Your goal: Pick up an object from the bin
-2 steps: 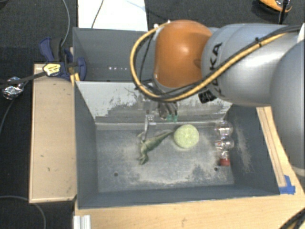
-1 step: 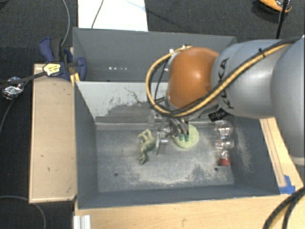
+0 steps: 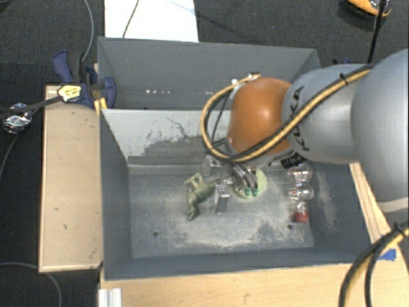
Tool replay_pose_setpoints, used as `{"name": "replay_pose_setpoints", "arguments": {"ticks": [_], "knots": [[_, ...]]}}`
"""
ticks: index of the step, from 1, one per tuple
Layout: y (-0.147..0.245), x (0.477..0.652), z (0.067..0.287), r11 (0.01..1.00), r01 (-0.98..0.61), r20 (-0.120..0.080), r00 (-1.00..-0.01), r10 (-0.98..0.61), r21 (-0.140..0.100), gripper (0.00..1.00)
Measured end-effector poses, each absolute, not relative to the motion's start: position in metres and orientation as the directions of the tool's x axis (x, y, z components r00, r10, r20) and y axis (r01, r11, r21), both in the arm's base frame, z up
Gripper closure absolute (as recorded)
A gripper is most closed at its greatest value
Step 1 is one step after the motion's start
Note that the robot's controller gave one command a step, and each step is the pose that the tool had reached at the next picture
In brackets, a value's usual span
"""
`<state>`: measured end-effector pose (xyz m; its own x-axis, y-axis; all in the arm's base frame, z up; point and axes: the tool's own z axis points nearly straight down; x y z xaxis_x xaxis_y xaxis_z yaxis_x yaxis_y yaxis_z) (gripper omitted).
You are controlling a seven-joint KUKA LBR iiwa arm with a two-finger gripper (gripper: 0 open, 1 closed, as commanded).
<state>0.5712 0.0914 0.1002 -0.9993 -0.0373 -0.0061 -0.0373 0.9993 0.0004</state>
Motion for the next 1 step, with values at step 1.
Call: {"name": "replay_pose_setpoints", "arguments": {"ticks": [1], "knots": [[0.1213,0.5684,0.0801,0.985,-0.174,-0.004,-0.985,-0.174,0.000,0.00]]}}
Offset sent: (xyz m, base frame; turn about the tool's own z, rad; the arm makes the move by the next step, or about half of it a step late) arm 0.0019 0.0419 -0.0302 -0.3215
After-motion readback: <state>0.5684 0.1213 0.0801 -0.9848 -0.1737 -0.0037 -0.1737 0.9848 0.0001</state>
